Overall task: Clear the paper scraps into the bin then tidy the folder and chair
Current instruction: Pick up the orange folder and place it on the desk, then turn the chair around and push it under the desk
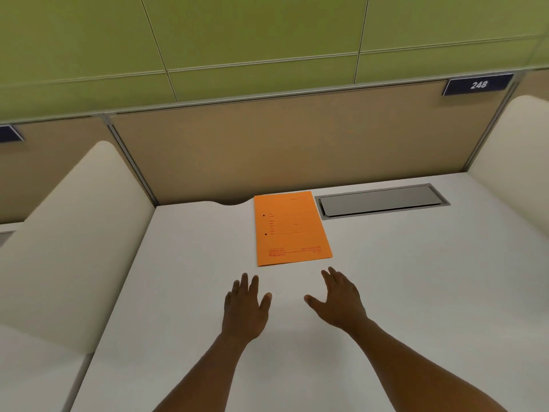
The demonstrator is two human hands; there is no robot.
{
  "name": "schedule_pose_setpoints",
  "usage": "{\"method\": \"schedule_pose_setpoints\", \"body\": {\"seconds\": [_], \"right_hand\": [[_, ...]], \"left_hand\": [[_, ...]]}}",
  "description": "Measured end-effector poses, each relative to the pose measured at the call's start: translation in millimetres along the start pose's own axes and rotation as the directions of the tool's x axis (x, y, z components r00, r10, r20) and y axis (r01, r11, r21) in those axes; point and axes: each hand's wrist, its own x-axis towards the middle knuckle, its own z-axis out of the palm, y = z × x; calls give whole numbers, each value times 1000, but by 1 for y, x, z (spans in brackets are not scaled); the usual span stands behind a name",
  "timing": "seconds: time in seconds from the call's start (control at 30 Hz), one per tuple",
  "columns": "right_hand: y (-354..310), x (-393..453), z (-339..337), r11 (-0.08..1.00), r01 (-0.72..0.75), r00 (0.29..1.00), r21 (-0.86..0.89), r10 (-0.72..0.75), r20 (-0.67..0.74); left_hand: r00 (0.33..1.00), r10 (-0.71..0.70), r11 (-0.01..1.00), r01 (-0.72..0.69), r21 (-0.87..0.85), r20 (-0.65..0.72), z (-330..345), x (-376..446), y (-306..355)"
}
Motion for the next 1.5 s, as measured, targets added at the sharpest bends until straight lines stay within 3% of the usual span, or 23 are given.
{"method": "schedule_pose_setpoints", "body": {"seconds": [0.3, 0.77, 1.13, 1.5], "right_hand": [[-15, -144, 22, 1000, -5, 998, 20, 6, -57], [-4, -358, 50, 999, -41, 995, 15, 42, -96], [23, -441, 43, 998, -63, 993, 12, 63, -102], [93, -504, 26, 994, -34, 997, 105, 40, -61]], "left_hand": [[998, 66, 993, -66, 97, 1, 2, -131, -29], [988, 118, 991, -124, 50, 95, 31, -323, -45], [984, 179, 984, -180, 8, 23, 53, -387, -9], [999, 50, 999, -50, -17, -23, 97, -464, 61]]}}
